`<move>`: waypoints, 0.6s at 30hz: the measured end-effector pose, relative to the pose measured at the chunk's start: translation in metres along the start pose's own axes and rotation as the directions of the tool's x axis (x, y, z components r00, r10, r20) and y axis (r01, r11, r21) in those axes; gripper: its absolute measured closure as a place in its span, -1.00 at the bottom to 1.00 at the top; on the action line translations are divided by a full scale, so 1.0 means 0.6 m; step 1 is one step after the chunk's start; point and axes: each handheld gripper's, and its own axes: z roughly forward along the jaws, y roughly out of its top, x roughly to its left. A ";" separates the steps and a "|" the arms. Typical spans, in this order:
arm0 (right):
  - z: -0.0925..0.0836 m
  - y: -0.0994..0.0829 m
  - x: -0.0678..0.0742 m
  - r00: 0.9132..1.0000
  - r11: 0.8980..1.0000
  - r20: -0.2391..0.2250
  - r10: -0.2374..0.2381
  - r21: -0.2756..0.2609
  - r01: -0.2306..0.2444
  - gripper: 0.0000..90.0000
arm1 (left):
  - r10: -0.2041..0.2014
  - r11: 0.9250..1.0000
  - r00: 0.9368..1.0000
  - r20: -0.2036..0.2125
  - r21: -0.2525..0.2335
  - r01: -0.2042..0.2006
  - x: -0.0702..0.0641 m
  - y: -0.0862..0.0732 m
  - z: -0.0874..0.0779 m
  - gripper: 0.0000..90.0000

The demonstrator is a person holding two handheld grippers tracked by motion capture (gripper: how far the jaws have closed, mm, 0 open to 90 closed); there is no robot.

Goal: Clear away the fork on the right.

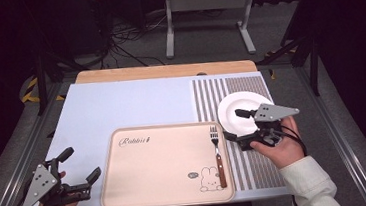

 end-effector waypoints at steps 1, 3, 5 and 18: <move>-0.006 -0.002 -0.001 1.000 1.000 -0.002 -0.002 -0.011 0.002 -0.68 | 0.000 1.000 1.000 0.001 0.000 0.000 0.000 0.000 0.000 -1.00; -0.018 -0.008 -0.003 1.000 1.000 0.004 -0.009 -0.026 0.009 -0.69 | 0.001 1.000 1.000 0.002 0.001 -0.001 0.001 0.001 -0.001 -1.00; -0.027 -0.013 -0.006 1.000 0.999 0.006 -0.024 -0.036 0.025 -0.69 | -0.001 1.000 1.000 0.001 -0.001 0.001 0.001 0.000 -0.001 -1.00; -0.084 -0.075 -0.016 0.997 0.987 0.040 -0.063 -0.145 0.069 -0.75 | -0.003 1.000 1.000 0.000 -0.002 0.003 0.003 0.001 -0.002 -1.00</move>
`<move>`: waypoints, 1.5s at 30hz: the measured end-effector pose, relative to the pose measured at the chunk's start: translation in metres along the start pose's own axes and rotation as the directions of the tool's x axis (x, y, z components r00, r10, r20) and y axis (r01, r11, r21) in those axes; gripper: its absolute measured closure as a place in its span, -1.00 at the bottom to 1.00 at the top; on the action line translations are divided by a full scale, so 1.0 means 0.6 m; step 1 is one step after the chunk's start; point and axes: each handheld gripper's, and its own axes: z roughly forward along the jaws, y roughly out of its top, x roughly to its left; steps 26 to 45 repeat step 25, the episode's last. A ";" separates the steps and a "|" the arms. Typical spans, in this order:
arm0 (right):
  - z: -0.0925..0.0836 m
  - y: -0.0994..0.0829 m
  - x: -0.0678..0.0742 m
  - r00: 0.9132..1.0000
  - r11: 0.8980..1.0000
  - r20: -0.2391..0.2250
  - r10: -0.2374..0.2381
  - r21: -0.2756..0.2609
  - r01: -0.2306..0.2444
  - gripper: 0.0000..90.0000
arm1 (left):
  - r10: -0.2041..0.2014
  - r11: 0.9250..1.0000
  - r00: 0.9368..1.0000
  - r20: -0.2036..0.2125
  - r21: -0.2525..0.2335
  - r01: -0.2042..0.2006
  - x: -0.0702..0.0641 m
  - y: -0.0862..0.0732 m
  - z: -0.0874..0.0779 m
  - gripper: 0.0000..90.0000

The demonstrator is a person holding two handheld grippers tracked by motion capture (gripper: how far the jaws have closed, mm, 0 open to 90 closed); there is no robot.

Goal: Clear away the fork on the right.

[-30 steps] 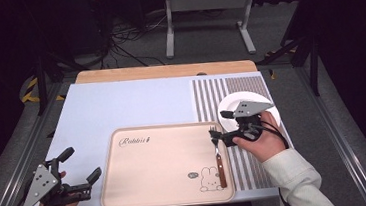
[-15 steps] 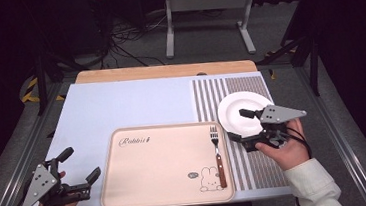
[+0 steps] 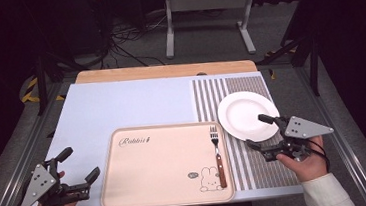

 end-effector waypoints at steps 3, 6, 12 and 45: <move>-0.009 -0.013 -0.002 1.000 1.000 0.007 -0.002 -0.017 0.002 -0.75 | -0.002 1.000 1.000 -0.001 -0.001 0.002 0.001 0.000 0.000 -1.00; -0.018 -0.029 -0.002 1.000 1.000 0.018 0.003 -0.031 -0.003 -0.76 | -0.002 1.000 1.000 0.000 -0.002 0.002 0.001 0.000 0.000 -1.00; -0.028 -0.061 -0.006 0.999 0.999 0.038 0.020 -0.040 -0.019 -0.76 | -0.003 1.000 1.000 0.000 -0.005 0.003 0.001 0.001 -0.001 -1.00; -0.035 -0.117 -0.003 0.996 0.997 0.059 0.072 -0.033 -0.070 -0.75 | -0.007 1.000 1.000 0.009 -0.012 0.008 0.003 0.002 -0.002 -1.00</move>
